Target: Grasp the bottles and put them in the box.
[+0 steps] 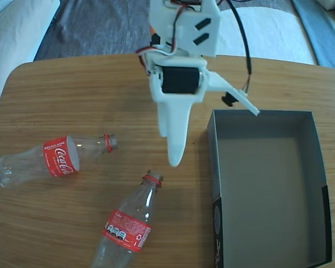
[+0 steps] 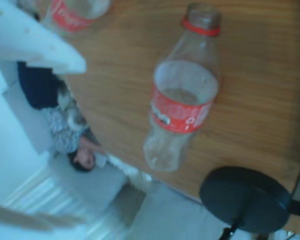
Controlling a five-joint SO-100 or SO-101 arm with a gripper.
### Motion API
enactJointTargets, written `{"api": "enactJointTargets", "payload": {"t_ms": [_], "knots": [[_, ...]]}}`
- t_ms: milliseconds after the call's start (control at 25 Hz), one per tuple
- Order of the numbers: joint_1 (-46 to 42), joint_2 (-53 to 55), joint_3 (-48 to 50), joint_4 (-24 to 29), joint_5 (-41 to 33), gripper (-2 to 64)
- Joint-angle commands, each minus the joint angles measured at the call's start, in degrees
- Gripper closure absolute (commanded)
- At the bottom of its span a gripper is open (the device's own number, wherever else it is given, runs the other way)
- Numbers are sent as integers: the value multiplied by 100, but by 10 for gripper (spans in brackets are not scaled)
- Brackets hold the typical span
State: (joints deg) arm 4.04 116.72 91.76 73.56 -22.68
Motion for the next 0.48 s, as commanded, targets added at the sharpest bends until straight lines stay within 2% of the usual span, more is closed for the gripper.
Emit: {"api": "enactJointTargets", "payload": {"t_ms": [0,280,360,440], "knots": [[281,-167,-606,97,-1037,196],[791,-747,-958,290,-3832,196],[800,-870,-967,290,-4298,199],[747,-1002,-967,264,-4447,194]]}}
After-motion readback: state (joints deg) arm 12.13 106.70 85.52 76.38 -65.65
